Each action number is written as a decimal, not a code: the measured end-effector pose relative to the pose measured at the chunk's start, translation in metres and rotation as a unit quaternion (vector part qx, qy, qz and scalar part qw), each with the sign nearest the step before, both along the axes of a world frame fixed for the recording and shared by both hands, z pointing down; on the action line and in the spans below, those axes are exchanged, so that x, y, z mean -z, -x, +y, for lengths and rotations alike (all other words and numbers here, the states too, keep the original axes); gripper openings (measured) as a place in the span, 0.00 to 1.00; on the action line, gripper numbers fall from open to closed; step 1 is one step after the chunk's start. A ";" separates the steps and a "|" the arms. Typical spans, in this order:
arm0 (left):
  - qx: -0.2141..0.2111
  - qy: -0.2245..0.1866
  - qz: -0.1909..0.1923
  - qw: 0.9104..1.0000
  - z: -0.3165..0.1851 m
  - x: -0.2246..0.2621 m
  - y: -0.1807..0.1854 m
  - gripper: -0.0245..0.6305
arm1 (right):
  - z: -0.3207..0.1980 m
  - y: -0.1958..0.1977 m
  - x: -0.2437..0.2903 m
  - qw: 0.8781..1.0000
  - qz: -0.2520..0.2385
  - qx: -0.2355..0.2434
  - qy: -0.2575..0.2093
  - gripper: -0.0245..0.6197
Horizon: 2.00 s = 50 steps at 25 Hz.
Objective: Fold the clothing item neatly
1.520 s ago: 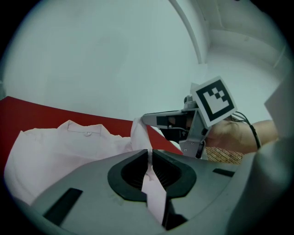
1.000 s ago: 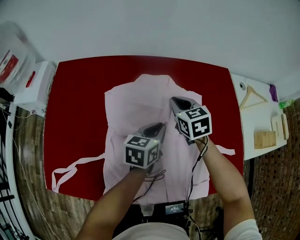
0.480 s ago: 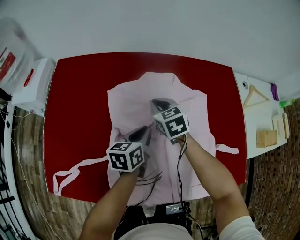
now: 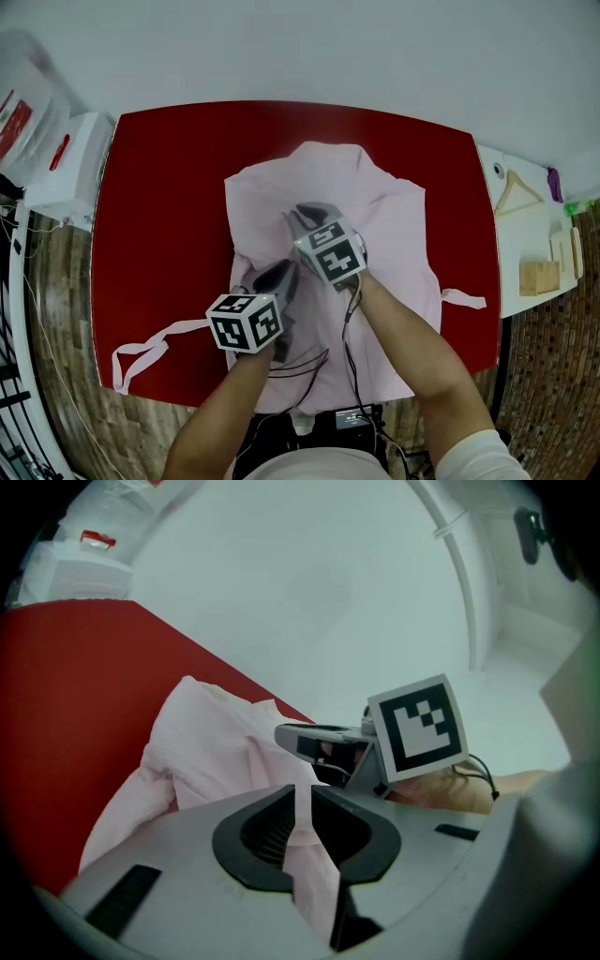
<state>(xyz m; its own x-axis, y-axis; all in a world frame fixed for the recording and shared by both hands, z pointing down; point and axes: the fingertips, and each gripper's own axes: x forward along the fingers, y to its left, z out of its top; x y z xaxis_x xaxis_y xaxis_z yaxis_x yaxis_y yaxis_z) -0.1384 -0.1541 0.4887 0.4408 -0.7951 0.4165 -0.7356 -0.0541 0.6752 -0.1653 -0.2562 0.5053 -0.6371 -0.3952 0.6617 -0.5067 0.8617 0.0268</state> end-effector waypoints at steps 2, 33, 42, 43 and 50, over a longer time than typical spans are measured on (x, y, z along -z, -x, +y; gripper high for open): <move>-0.004 0.003 0.015 1.000 0.005 -0.003 -0.005 0.09 | 0.009 0.001 -0.003 1.000 0.001 0.023 0.005 0.19; -0.072 0.077 -0.215 0.971 -0.084 -0.036 0.057 0.22 | 0.002 -0.294 -0.025 0.979 0.087 -0.185 0.016 0.10; -0.062 0.139 -0.262 0.953 -0.081 -0.069 0.071 0.04 | 0.009 -0.316 -0.048 0.973 0.120 -0.194 0.027 0.08; -0.059 0.142 -0.262 0.953 -0.078 -0.071 0.073 0.04 | 0.009 -0.317 -0.048 0.973 0.121 -0.197 0.030 0.08; -0.071 0.139 -0.264 0.952 -0.073 -0.072 0.071 0.04 | 0.004 -0.334 -0.048 0.960 0.139 -0.238 0.046 0.08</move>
